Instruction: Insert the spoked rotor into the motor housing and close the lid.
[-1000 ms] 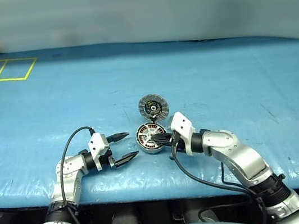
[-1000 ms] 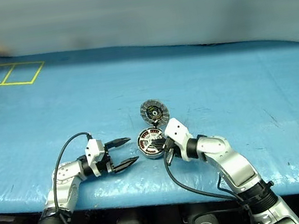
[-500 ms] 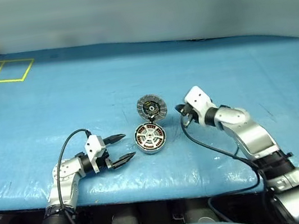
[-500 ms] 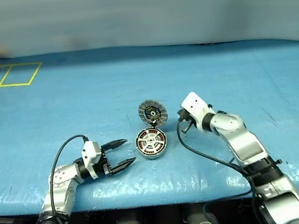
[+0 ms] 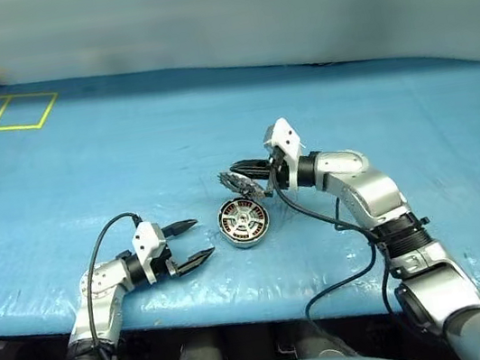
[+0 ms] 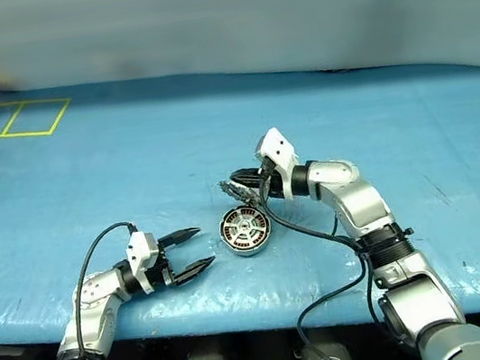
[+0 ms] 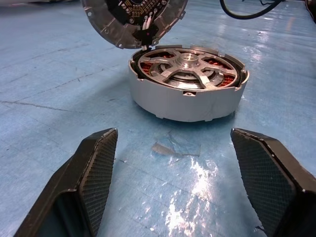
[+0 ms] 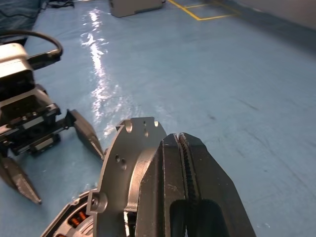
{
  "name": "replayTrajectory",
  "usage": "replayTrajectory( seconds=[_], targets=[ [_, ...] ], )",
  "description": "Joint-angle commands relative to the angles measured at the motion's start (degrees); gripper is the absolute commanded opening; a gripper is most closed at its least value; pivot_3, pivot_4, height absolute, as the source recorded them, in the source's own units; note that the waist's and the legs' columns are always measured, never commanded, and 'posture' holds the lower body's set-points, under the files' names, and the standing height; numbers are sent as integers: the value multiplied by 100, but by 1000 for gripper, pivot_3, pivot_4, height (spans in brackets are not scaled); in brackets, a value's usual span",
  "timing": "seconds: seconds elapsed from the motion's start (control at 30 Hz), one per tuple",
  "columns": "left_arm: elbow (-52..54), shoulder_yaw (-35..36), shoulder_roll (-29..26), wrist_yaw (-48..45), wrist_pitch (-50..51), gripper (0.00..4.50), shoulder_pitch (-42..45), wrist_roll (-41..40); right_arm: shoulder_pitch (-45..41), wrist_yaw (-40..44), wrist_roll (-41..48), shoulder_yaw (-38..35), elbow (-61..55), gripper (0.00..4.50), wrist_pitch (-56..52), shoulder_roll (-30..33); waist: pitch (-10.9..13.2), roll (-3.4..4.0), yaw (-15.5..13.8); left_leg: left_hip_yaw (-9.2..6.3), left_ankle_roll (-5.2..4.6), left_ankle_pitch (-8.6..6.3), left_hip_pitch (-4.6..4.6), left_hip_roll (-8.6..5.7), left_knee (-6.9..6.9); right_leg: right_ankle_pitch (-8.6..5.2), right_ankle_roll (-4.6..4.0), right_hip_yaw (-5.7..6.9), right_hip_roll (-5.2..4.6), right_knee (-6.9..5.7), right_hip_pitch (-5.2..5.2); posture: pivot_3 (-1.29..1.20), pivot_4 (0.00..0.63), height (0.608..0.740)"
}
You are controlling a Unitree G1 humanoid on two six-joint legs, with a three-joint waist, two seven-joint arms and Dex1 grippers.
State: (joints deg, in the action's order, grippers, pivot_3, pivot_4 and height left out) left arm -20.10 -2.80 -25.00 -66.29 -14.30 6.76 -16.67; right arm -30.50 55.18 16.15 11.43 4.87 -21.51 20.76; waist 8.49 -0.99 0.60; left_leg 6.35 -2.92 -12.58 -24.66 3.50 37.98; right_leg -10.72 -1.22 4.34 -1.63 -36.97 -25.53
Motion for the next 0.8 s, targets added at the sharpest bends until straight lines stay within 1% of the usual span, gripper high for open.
replayTrajectory(
  seconds=[0.03,0.13,0.23,0.33,0.47,0.6,0.7,0.8],
  targets=[
    [227,86,-61,11,2,3849,-38,-97,249,412,5,350,-647,53,-91,265,0,1,2,0,0,0,1,0,0,-1,-2,0,0,0,0,0,150,740],
    [230,118,-84,21,20,3849,-45,-114,506,491,-343,771,-916,53,-60,570,0,1,1,0,1,0,0,1,-2,-4,-7,2,-1,-2,-4,0,150,740],
    [223,131,-97,50,21,3849,-48,-101,651,295,-861,1107,-907,53,87,772,0,1,3,1,1,0,1,1,0,-5,-8,4,-3,-3,-3,0,150,740],
    [231,126,-100,66,32,3849,-64,-103,749,39,-1177,1217,-803,53,177,778,-4,2,4,2,3,-1,11,1,2,-5,-8,3,-4,-4,2,0,150,740],
    [256,120,-97,85,45,3849,-99,-112,900,-155,-1345,1221,-796,53,231,772,-9,3,0,0,21,-11,21,2,3,-5,-8,7,-7,0,1,0,150,740],
    [289,116,-80,111,45,3849,-140,-128,1124,-418,-1324,1074,-909,53,286,713,-16,5,-8,-4,32,-17,22,2,2,-5,-8,13,-9,3,0,0,150,740],
    [321,102,-41,133,35,3849,-175,-147,1375,-958,-680,378,-1122,53,317,122,-18,1,-10,-7,33,-18,21,2,5,-5,-8,16,-9,2,3,0,150,740],
    [348,81,-13,127,28,3849,-197,-156,1626,-1042,-410,183,-1430,634,289,-112,-15,6,-6,-6,30,-15,3,2,4,-4,-7,14,-8,-2,2,0,150,740]
  ],
)
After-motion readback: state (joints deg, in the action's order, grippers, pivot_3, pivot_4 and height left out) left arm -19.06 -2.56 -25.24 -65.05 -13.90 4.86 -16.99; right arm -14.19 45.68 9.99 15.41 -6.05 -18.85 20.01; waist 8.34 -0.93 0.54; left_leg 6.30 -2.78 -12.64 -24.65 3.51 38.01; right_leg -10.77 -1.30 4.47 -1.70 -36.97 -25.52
